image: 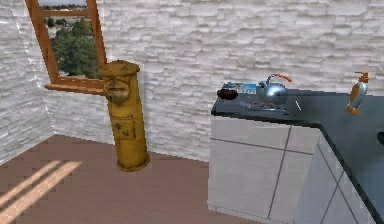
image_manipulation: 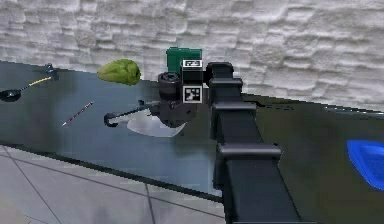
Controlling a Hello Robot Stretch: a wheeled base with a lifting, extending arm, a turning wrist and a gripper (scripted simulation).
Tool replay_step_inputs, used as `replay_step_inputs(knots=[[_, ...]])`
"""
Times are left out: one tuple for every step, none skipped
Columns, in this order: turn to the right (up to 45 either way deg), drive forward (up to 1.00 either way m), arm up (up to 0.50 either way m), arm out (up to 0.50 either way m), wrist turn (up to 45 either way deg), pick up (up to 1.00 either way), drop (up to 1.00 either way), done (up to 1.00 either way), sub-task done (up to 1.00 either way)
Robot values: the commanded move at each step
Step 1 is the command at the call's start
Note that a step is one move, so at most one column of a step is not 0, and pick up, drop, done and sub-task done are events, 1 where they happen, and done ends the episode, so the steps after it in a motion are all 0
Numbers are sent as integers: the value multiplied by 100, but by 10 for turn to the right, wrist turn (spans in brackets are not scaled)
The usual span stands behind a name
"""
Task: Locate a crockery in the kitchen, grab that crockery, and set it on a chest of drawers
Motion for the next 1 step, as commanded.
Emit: replay_step_inputs(knots=[[0, 0, 0, 0, 330, 0, 0, 0, 0]])
